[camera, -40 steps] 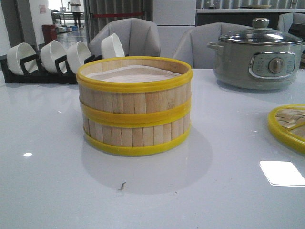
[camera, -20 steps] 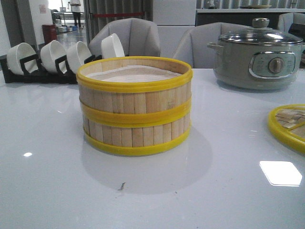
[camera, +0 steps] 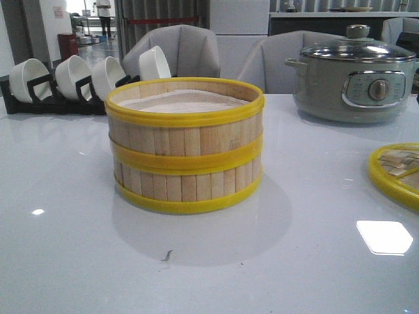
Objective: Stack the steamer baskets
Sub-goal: 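Move the right gripper down onto the yellow-rimmed bamboo lid's centre knob, then lift the lid with the right gripper and carry it over the stack, then lower the lid onto the top basket and open the right gripper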
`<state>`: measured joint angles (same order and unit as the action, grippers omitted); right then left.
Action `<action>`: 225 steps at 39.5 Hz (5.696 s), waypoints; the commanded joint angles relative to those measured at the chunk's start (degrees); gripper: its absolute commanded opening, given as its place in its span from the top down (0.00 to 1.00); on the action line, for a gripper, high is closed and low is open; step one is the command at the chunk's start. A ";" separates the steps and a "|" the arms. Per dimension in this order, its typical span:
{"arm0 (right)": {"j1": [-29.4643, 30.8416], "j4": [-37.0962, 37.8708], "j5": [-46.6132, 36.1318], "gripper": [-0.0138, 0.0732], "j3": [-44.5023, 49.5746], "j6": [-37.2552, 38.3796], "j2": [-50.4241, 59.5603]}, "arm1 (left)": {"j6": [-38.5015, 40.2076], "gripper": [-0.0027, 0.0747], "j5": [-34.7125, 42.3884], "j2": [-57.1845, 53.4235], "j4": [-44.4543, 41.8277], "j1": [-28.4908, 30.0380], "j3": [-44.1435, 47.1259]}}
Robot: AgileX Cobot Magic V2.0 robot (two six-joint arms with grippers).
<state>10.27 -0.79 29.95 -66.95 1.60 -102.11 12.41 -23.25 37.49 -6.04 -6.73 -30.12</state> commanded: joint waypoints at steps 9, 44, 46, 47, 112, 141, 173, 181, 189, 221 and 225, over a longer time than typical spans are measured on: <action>0.13 -0.59 -2.53 0.49 -1.91 -0.23 2.40 | 0.74 0.86 4.45 -0.26 -0.16 -0.47 -1.61; 0.12 -0.62 -0.91 0.49 -1.86 -0.23 1.17 | 0.74 0.86 4.45 -0.26 -0.16 -0.47 -1.61; 0.12 -0.62 -0.84 0.49 -1.86 -0.23 1.04 | 0.74 0.86 4.45 -0.26 -0.16 -0.47 -1.61; 0.12 -0.62 -0.91 0.49 -1.86 -0.23 1.04 | 0.74 0.86 4.45 -0.26 -0.16 -0.47 -1.61; -16.93 -0.62 15.76 0.79 -27.83 -0.23 7.81 | 0.74 0.86 4.45 -0.26 -0.16 -0.47 -1.61; -41.61 -0.73 31.13 0.79 -62.27 -0.23 -13.88 | 0.74 0.86 4.45 -0.26 -0.16 -0.47 -1.61; -42.14 -0.91 30.73 0.79 -62.54 -0.23 -16.63 | 0.74 0.86 4.45 -0.26 -0.16 -0.47 -1.61; -42.14 -0.97 30.67 0.79 -62.54 -0.18 -16.81 | 0.74 0.86 4.45 -0.26 -0.16 -0.47 -1.61; -42.14 -1.11 30.67 0.79 -62.54 -0.18 -17.54 | 0.74 0.86 4.45 -0.26 -0.16 -0.47 -1.61; -42.14 -2.48 29.79 0.43 -62.54 -0.18 -17.79 | 0.74 0.86 4.45 -0.26 -0.16 -0.47 -1.61; -42.14 -2.48 29.55 0.44 -62.54 -0.18 -17.79 | 0.74 0.86 4.45 -0.26 -0.16 -0.47 -1.61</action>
<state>-31.90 -2.87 62.70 -127.36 1.56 -123.88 12.44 -23.25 37.49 -6.04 -6.73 -30.12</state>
